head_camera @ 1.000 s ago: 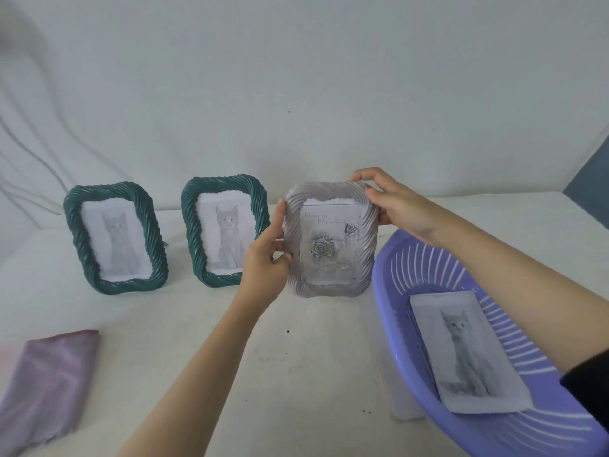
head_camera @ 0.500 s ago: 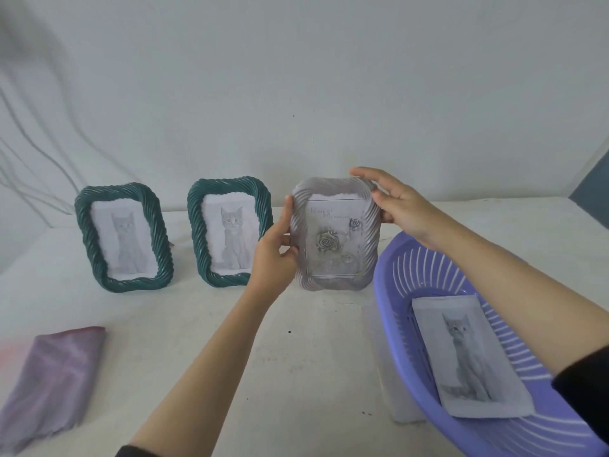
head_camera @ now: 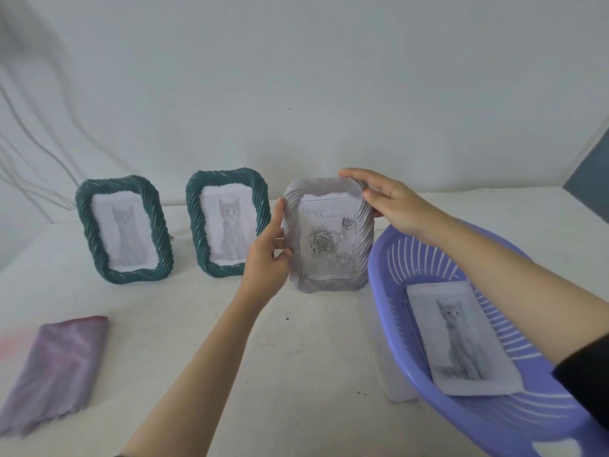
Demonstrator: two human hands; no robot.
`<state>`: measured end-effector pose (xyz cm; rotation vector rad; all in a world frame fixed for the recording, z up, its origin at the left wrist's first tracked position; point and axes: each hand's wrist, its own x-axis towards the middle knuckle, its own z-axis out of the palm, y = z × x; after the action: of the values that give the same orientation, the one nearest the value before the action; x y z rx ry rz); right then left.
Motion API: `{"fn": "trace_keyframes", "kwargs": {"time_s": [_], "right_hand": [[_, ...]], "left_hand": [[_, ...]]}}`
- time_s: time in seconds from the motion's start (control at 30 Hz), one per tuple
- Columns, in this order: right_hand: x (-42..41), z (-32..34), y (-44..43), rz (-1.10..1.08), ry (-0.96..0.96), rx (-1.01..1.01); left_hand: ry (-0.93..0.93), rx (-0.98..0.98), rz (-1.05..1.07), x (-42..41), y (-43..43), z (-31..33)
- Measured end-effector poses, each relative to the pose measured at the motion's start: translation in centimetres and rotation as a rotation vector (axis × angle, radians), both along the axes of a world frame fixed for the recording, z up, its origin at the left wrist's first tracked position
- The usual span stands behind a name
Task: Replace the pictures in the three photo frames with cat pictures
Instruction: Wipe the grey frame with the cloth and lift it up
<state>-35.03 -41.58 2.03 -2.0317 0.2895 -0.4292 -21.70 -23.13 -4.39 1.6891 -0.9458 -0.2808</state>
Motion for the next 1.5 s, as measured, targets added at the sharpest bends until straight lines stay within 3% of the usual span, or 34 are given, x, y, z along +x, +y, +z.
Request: {"fn": "trace_keyframes", "kwargs": {"time_s": [0.37,0.5,0.57,0.8,0.9,1.03,1.2,1.5], "right_hand": [[-2.0,0.9,2.2,-0.079,0.069,-0.186],[-4.9,1.0,3.8,-0.167,0.146,-0.435],[-6.7,0.9,5.1,-0.227,0.161,-0.531],[-13.8,-0.2,10.8,-0.104,0.407,-0.544],[-15.7,-0.7,12.4,-0.092,0.445,-0.459],[-16.6,-1.3,12.5,-0.138,0.364,-0.311],[-17.0,-1.6,11.7,-0.315,0.227,-0.277],[-17.2,-0.7,12.1,-0.403,0.157,-0.260]], "left_hand": [[-0.001,0.019,0.128,-1.4,0.5,0.0],[-0.179,-0.032,0.378,-4.0,1.7,-0.9],[-0.273,-0.045,0.363,-5.6,2.4,-1.7],[-0.309,0.137,0.026,-9.4,3.1,-4.1],[-0.370,0.259,-0.052,-10.1,2.7,-4.1],[-0.534,0.394,-0.063,-11.3,1.9,-4.4],[-0.584,0.569,-0.001,-12.5,1.3,-4.4],[-0.294,0.532,-0.039,-14.0,0.0,-3.6]]}}
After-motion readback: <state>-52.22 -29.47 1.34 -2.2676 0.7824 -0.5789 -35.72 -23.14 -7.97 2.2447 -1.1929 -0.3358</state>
